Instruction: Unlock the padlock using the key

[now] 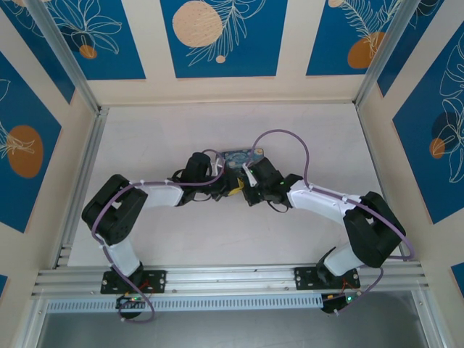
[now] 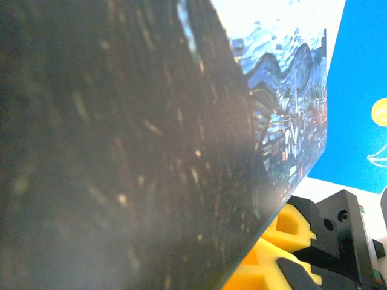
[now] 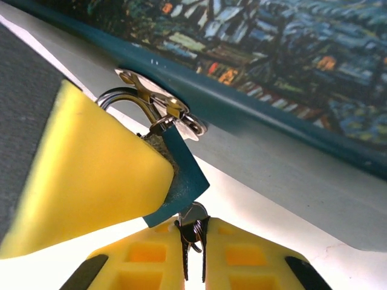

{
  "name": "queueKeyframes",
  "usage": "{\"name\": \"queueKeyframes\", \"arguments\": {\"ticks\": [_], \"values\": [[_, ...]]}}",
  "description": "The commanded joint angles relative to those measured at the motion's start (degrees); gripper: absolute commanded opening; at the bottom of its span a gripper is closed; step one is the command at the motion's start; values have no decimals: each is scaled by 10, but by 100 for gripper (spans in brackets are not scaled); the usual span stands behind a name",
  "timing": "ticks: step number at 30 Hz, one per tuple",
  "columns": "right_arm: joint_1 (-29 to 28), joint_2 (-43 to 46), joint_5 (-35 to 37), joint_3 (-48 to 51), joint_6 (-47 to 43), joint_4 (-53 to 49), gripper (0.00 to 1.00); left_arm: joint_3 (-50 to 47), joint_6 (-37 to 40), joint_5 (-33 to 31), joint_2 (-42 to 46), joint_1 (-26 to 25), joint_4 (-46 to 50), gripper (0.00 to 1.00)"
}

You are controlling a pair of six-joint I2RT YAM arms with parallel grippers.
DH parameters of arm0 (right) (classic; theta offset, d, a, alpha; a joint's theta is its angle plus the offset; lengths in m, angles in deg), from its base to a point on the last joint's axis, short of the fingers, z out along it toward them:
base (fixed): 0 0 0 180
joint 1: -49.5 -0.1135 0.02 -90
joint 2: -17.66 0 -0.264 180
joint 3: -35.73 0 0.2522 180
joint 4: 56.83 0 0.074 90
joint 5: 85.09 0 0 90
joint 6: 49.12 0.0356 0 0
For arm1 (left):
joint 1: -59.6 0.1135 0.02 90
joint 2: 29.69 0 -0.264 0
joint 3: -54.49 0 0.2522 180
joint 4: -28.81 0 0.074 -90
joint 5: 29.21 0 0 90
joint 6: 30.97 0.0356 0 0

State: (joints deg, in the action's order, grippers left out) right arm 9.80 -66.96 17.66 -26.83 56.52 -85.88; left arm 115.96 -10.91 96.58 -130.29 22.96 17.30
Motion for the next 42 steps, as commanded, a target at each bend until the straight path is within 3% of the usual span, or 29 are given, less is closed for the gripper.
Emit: {"name": "queueKeyframes", "arguments": {"ticks": [1, 7, 11, 14, 15, 17, 24, 30, 42], "values": [[14, 19, -60, -7, 28, 46, 13, 12, 9, 42, -2, -3, 2, 0], [79, 54, -230, 42, 98, 110, 11, 11, 15, 45, -2, -3, 7, 0], [107, 67, -291, 64, 126, 133, 14, 13, 18, 45, -3, -2, 13, 0], [123, 81, -309, 76, 136, 133, 39, 13, 17, 46, -5, -2, 15, 0], [127, 89, -303, 80, 136, 125, 46, 14, 17, 46, -4, -1, 17, 0], [129, 105, -284, 85, 127, 110, 49, 16, 17, 47, -4, 0, 21, 0], [82, 135, -120, 68, 22, 33, 49, 32, 17, 58, 2, 1, 41, 0], [20, 129, 35, 79, -50, 54, 47, 42, 21, 66, 12, 2, 63, 0], [-29, 126, 62, 105, -102, 104, 46, 52, 30, 72, 20, 5, 86, 0]]}}
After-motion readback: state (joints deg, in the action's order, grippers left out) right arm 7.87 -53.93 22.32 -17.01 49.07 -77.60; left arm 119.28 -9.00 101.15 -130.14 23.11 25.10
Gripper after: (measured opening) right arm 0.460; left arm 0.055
